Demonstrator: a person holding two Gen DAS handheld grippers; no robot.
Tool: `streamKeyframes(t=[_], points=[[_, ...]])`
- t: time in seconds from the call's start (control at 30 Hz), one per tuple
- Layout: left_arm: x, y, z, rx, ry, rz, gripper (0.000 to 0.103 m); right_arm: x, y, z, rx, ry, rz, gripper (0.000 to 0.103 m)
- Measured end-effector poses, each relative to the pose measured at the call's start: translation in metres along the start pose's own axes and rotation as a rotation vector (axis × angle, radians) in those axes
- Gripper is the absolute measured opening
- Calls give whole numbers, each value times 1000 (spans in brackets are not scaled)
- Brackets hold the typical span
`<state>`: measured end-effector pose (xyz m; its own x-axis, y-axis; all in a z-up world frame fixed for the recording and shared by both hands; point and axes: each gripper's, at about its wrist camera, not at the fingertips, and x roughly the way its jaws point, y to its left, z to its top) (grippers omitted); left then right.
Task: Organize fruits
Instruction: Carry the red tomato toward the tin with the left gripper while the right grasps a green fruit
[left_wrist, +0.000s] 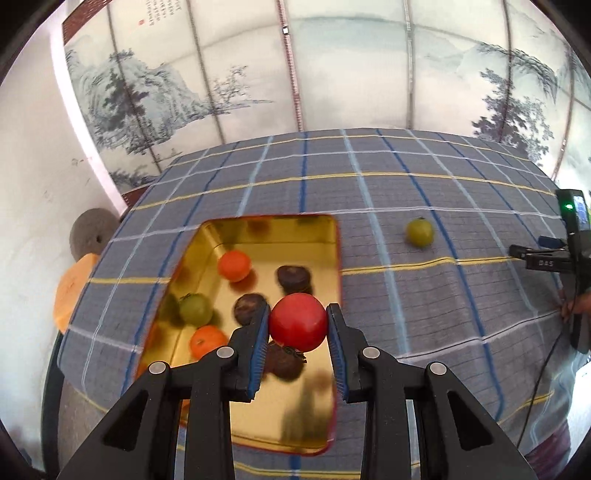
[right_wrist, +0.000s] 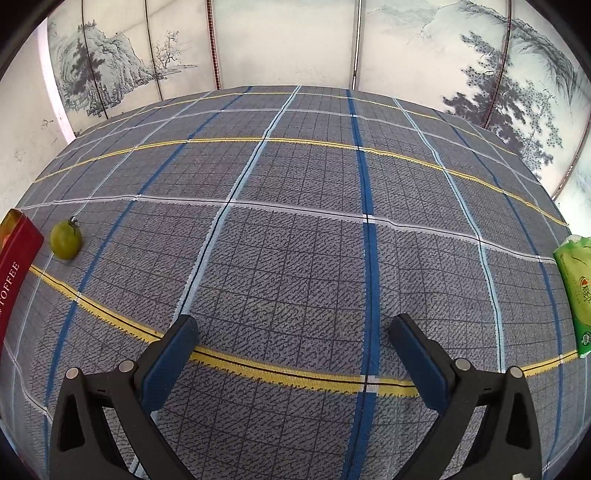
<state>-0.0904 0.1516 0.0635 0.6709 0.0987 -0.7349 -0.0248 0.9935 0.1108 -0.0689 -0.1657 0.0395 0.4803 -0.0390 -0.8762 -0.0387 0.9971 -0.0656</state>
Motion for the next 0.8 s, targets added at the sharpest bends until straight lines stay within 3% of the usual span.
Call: streamKeyframes(t=[0.13, 0.27, 0.4, 0.6, 0.67, 0.8], points=[[4, 20, -11, -34, 18, 25, 32, -26, 21, -5, -48, -103, 105, 102], [11, 34, -20, -76, 48, 39, 32, -57, 72, -1, -226, -205, 286, 102], [12, 40, -24, -102, 56, 45, 32, -53, 115, 8, -350, -196, 344, 102], [12, 43, -24, -103, 57, 59, 32, -22, 150, 29, -392, -170, 384, 102], [13, 45, -23, -109, 59, 58, 32, -15, 161, 30, -411, -164, 381, 98], [16, 48, -21, -119, 67, 62, 32, 11, 176, 40, -441, -93, 349, 71]])
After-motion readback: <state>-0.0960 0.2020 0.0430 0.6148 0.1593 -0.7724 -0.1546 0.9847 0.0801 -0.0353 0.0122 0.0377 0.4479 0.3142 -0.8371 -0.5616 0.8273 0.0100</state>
